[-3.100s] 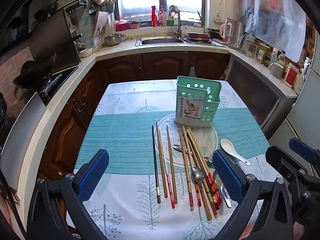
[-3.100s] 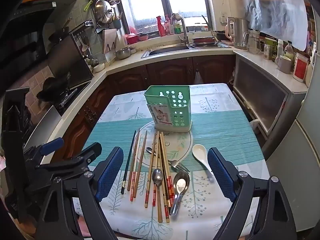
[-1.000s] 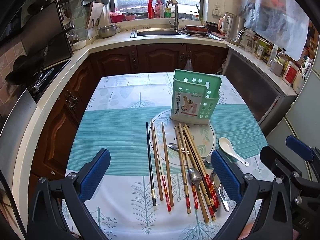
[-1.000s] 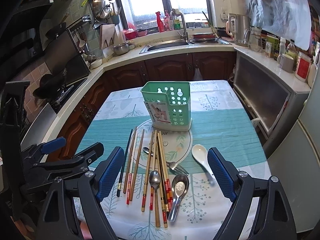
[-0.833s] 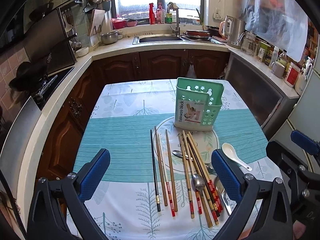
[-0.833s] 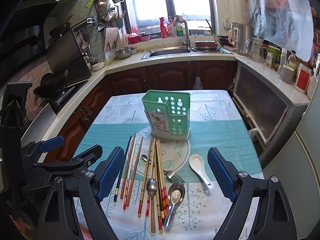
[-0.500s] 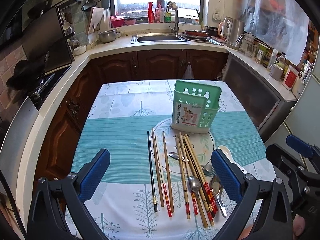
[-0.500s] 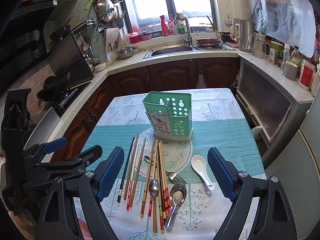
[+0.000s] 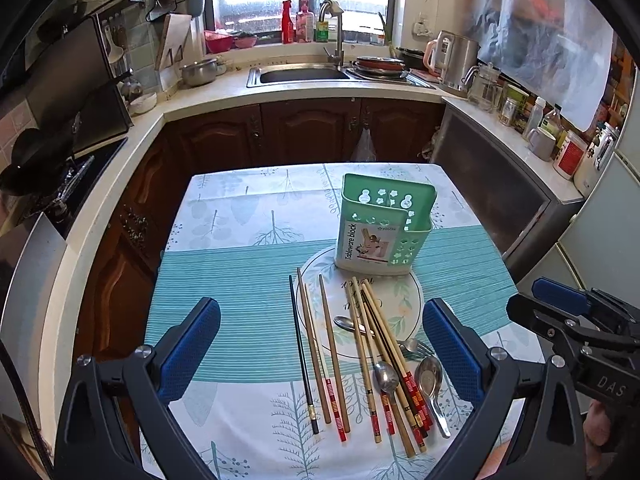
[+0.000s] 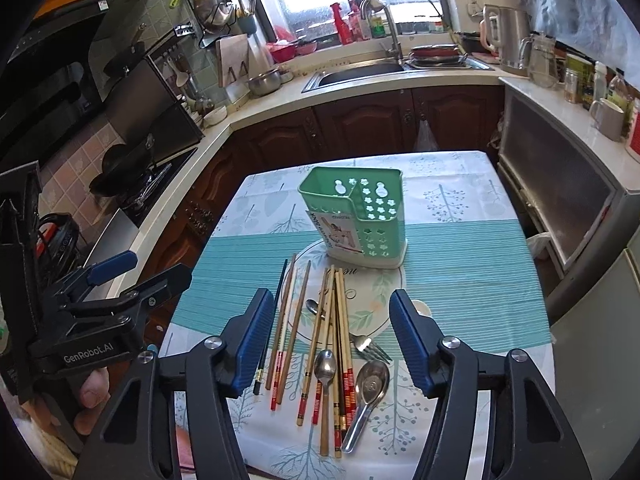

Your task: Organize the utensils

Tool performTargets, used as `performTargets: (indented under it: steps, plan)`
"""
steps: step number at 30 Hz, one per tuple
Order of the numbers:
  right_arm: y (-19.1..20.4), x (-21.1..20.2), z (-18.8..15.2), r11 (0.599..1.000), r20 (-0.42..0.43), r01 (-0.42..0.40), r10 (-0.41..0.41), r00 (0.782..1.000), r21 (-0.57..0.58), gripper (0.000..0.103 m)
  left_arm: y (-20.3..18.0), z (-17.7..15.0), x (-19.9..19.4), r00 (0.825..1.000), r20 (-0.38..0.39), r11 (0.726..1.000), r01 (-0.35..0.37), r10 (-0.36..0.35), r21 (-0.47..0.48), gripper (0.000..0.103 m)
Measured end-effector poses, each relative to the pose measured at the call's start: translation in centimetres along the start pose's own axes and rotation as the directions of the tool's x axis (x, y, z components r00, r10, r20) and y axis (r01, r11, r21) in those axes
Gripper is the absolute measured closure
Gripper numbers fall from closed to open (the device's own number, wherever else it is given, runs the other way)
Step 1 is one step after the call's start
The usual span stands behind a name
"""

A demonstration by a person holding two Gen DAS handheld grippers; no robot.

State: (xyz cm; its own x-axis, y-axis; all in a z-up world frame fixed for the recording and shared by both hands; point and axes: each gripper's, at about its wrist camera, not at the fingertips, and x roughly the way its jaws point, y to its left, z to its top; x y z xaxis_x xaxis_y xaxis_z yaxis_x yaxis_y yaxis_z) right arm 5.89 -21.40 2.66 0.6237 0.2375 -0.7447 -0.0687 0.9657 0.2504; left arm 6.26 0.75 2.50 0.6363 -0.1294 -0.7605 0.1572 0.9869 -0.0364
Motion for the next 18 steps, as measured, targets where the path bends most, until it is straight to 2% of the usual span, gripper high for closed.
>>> performTargets:
  steps: [4, 8, 11, 13, 14, 15, 18]
  plan:
    - [-0.4, 1.8, 1.3, 1.000, -0.048, -0.020, 0.021, 0.999, 0.004, 0.053, 0.6, 0.9, 1.1, 0.999, -0.020, 1.000, 0.031, -0.031, -0.001, 0.003]
    - [-0.9, 4.2, 2.4, 0.999, -0.088, -0.032, 0.031, 0.996, -0.007, 0.055, 1.1, 1.2, 2.6, 0.999, -0.028, 0.999, 0.022, -0.021, 0.026, 0.005]
    - [-1.4, 7.5, 2.8, 0.999, -0.148, -0.039, 0.038, 0.988, -0.007, 0.060, 1.6, 0.7, 5.3, 0.997, -0.076, 0.999, 0.002, 0.001, 0.044, 0.014]
    - [-1.7, 10.1, 2.9, 0.999, -0.197, -0.050, 0.049, 0.979, 0.003, 0.064, 2.1, 0.1, 7.6, 0.991, -0.131, 0.999, 0.004, 0.001, 0.044, 0.028]
    - [-2.0, 11.4, 2.9, 0.999, -0.228, -0.053, 0.054, 0.972, 0.011, 0.065, 2.4, -0.3, 8.9, 0.986, -0.164, 0.999, 0.005, 0.002, 0.043, 0.032]
    - [-2.3, 12.8, 2.7, 0.998, -0.256, -0.060, 0.062, 0.965, 0.017, 0.066, 2.8, -0.8, 10.3, 0.979, -0.203, 0.999, 0.006, 0.002, 0.038, 0.042]
    - [-2.8, 16.9, 2.1, 0.997, -0.322, -0.067, 0.071, 0.944, 0.025, 0.068, 4.0, -2.4, 14.2, 0.951, -0.305, 0.999, 0.045, -0.040, 0.007, 0.055]
